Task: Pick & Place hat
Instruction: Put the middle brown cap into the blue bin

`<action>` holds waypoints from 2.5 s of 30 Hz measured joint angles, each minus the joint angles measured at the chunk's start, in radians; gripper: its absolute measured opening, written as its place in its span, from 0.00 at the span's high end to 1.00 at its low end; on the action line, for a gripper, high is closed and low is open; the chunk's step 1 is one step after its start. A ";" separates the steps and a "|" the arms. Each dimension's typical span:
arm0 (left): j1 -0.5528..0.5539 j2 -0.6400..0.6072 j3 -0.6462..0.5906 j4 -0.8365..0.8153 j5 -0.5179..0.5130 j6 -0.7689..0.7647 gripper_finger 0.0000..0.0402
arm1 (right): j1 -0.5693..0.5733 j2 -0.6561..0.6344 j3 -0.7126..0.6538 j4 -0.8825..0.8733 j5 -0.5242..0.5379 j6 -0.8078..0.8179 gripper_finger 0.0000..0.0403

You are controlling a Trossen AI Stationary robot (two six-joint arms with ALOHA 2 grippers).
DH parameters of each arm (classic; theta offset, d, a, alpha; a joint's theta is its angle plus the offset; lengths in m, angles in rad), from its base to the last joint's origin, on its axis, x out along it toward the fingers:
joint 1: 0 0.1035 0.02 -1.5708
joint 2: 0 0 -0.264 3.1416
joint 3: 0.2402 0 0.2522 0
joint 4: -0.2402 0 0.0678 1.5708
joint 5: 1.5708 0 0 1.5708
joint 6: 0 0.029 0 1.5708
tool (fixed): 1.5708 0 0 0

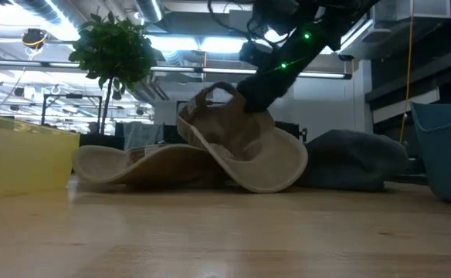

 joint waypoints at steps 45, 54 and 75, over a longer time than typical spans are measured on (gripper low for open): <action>0.000 0.000 0.000 0.080 -0.073 0.000 0.97 | -0.052 0.000 0.000 0.939 -0.774 -0.394 0.98; 0.000 0.068 -0.008 0.067 -0.135 -0.077 0.95 | -0.054 0.000 0.000 0.993 -0.773 -0.464 0.98; 0.103 0.383 -0.008 0.054 -0.134 -0.483 0.29 | -0.055 0.000 0.000 0.990 -0.774 -0.581 0.97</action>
